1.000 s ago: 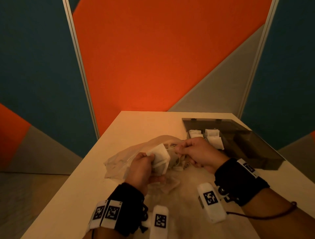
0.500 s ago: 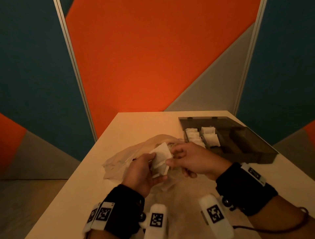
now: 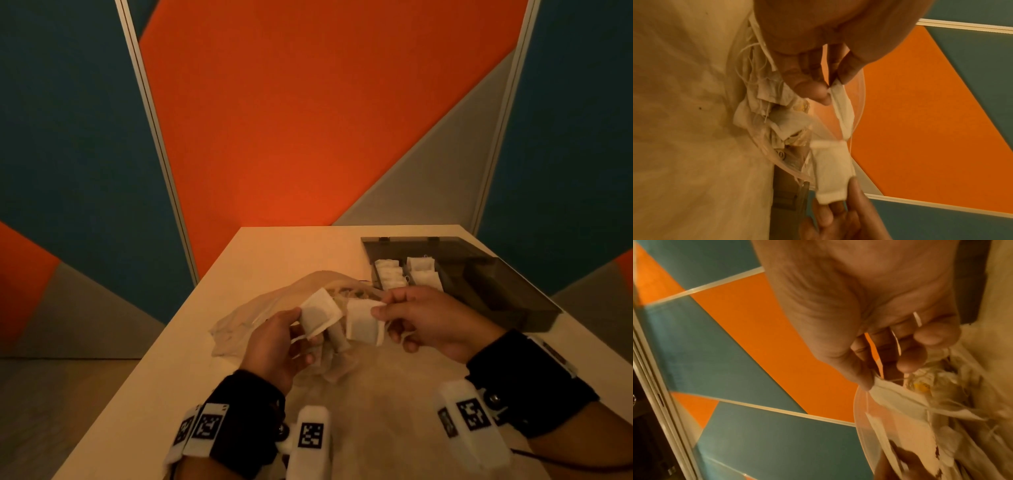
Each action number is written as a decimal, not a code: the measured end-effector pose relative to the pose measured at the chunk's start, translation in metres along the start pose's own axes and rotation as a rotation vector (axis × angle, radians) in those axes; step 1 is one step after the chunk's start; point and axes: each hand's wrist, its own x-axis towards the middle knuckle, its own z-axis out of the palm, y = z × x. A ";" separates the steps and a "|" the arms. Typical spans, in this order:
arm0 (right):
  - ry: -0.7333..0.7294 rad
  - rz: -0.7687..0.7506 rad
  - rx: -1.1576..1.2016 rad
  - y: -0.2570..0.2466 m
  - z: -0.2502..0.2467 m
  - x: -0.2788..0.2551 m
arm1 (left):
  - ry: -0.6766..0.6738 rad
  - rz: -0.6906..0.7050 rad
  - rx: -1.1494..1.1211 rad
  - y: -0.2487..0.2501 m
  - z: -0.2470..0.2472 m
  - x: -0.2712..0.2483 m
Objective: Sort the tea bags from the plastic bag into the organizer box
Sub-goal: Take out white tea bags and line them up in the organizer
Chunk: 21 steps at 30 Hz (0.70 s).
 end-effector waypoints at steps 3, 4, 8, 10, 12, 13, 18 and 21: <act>0.079 0.043 -0.073 0.005 -0.021 -0.007 | 0.025 0.002 0.008 0.000 -0.003 -0.002; 0.105 0.055 -0.100 0.007 -0.027 -0.009 | 0.031 -0.001 0.014 -0.001 -0.003 -0.003; 0.141 0.101 -0.097 0.010 -0.043 -0.020 | 0.017 0.007 0.022 -0.004 -0.001 -0.005; 0.126 0.097 -0.035 0.008 -0.044 -0.026 | 0.004 0.017 0.019 -0.007 0.002 -0.005; 0.119 0.070 0.027 0.004 -0.043 -0.032 | -0.015 0.020 0.011 -0.011 0.006 -0.005; 0.125 0.055 0.046 0.003 -0.043 -0.035 | -0.019 0.017 0.006 -0.012 0.008 -0.006; 0.172 0.028 0.087 -0.005 -0.040 -0.038 | 0.024 -0.009 -0.046 -0.016 0.004 -0.006; 0.132 -0.008 0.095 -0.010 -0.034 -0.034 | 0.072 -0.010 -0.081 -0.015 0.002 -0.008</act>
